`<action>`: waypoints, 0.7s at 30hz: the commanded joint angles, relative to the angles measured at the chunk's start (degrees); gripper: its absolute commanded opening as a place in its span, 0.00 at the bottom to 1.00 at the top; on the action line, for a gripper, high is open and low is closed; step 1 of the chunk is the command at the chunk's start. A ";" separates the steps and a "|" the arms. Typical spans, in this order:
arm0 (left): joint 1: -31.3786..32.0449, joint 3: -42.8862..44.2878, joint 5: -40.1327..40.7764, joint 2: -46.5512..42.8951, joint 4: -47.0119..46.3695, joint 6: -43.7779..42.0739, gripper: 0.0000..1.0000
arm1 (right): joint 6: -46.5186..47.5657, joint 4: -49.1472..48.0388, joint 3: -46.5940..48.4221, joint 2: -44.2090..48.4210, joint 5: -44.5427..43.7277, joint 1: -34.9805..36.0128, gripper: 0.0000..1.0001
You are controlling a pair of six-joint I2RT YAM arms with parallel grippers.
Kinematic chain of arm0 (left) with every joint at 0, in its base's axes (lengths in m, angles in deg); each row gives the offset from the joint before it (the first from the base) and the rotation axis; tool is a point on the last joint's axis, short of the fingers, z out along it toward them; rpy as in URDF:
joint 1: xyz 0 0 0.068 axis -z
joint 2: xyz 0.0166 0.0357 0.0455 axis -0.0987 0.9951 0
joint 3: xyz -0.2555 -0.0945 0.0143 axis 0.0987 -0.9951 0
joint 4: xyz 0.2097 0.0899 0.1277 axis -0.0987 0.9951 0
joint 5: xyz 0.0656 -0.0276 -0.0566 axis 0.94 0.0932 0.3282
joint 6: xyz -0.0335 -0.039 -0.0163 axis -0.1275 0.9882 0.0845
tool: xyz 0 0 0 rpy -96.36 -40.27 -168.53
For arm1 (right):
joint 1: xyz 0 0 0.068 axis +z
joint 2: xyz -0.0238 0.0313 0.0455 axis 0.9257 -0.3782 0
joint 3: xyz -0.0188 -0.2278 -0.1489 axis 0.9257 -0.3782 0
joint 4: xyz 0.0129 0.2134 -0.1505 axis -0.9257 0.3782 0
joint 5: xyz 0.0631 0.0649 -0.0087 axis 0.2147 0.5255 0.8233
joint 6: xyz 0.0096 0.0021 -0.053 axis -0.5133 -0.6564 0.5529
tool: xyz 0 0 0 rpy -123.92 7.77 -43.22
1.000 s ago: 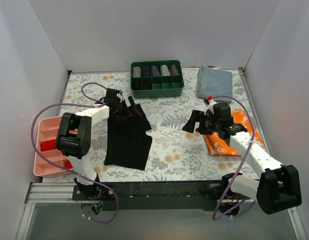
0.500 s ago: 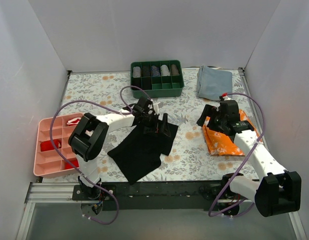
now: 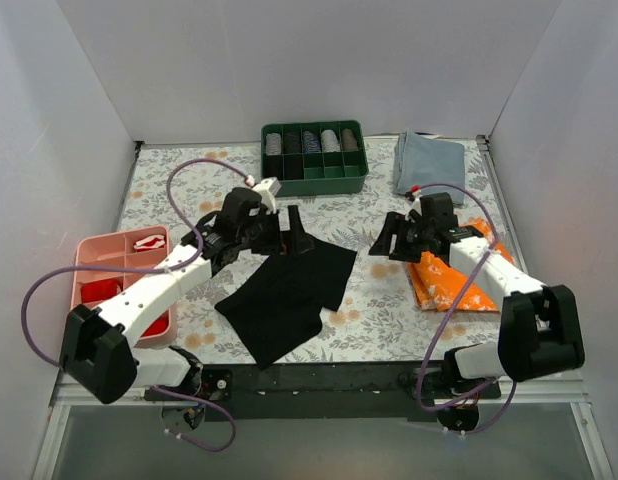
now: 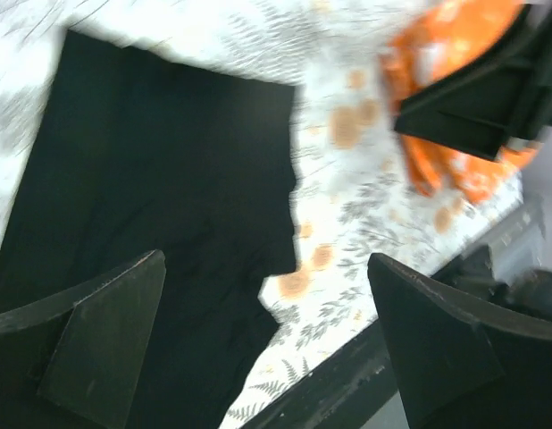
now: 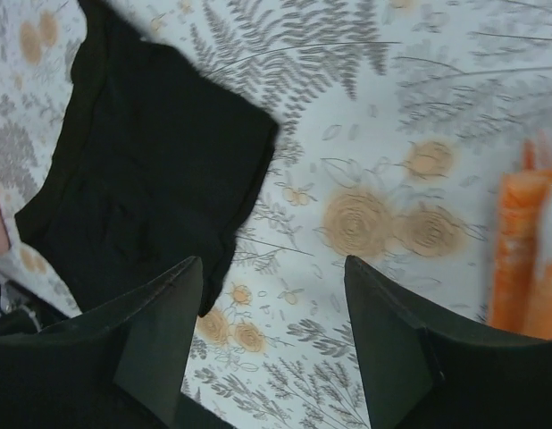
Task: Roll the underwear
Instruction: Flatten out the underwear at the center of the board.
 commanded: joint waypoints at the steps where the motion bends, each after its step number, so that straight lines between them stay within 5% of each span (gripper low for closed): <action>1: -1.96 -9.52 11.57 -3.60 6.24 10.97 0.98 | 1.48 -5.37 7.44 -6.18 8.17 4.69 0.74; 12: -1.96 -25.79 10.96 -15.74 6.07 24.10 0.98 | 1.57 -5.37 21.34 -25.70 13.45 12.96 0.81; 21: -2.05 -26.94 14.21 -8.81 4.92 23.40 0.98 | -0.28 -2.74 22.85 -32.73 8.00 13.14 0.84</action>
